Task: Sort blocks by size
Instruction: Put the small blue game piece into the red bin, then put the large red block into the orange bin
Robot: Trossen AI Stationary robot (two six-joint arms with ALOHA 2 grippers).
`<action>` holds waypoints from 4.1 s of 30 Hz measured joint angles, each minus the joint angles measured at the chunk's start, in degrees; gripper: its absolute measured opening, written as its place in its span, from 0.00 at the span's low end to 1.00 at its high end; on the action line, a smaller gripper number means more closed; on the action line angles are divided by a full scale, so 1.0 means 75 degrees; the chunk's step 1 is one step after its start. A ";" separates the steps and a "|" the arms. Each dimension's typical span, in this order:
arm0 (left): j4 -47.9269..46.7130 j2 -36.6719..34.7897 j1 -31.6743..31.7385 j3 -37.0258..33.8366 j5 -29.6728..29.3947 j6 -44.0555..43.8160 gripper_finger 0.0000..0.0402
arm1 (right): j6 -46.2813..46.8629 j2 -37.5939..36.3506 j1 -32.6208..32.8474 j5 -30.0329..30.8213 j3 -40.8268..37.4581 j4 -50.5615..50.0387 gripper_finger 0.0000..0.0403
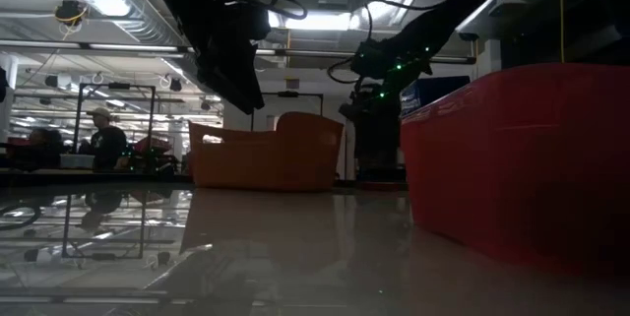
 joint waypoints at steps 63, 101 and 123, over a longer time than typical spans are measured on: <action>0.0023 0.0000 0.0000 0.0000 0.0000 0.0003 0.61 | 0.0147 -0.3249 0.2801 -0.2387 0.0006 -0.4720 0.25; 0.0167 0.0000 0.0000 -0.0006 0.0003 -0.0210 0.61 | 0.0953 -0.2674 0.7677 -0.0815 0.0003 -0.4198 0.34; 0.0183 0.0000 0.0000 -0.0006 0.0004 -0.0230 0.61 | -0.1538 -0.2356 0.1952 0.0739 -0.0499 -0.2262 0.34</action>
